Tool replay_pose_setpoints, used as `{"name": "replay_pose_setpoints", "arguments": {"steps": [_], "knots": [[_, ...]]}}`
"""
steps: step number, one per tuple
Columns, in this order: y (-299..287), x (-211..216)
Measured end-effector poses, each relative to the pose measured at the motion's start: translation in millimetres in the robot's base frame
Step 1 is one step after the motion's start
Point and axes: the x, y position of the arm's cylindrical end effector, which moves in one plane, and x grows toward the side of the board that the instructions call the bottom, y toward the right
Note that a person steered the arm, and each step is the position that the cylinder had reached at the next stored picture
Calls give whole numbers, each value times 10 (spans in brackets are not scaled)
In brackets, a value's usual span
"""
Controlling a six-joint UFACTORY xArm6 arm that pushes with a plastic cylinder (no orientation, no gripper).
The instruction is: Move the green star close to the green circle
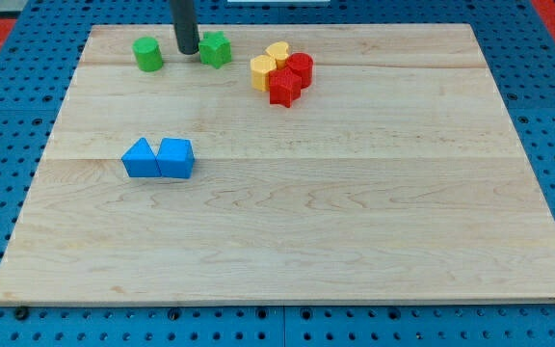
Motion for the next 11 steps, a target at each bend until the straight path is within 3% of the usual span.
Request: {"name": "replay_pose_setpoints", "arguments": {"steps": [2, 3, 4, 6, 7, 9, 11], "knots": [[-674, -534], [-735, -543], [-282, -535], [1272, -527], [1398, -517], [1078, -312], [-178, -89]]}}
